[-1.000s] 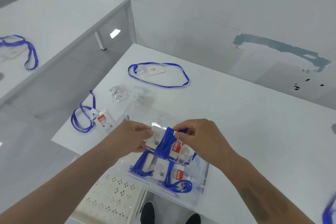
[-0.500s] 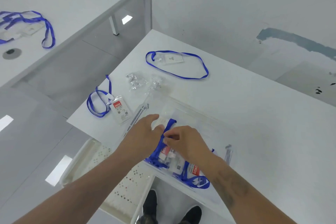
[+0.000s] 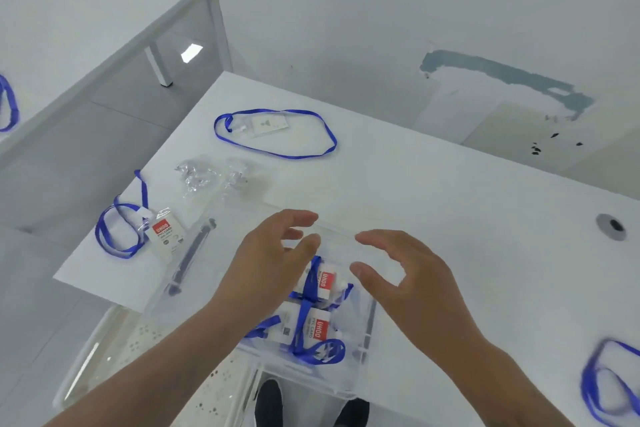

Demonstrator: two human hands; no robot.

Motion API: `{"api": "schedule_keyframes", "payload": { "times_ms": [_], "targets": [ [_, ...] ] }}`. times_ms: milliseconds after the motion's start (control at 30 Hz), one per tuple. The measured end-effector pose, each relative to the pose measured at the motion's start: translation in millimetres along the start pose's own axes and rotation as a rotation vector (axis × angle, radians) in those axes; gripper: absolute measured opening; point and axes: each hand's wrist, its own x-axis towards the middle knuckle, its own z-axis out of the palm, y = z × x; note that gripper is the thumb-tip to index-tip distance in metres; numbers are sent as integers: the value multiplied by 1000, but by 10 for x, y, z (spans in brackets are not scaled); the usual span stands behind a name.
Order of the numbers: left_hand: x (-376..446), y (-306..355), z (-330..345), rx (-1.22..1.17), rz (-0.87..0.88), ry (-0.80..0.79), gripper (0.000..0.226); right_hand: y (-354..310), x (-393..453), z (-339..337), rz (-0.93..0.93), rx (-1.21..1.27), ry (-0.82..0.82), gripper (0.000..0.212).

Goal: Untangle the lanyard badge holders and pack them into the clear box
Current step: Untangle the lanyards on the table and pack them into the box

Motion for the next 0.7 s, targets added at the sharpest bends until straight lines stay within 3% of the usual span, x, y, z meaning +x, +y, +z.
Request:
{"api": "schedule_keyframes", "payload": {
  "times_ms": [400, 700],
  "targets": [
    [113, 1027, 1680, 118, 231, -292, 31, 1386, -779, -998, 280, -5, 352, 41],
    [-52, 1409, 3309, 331, 297, -617, 45, 2751, -1683, -1479, 680, 47, 488, 34]
  ]
}}
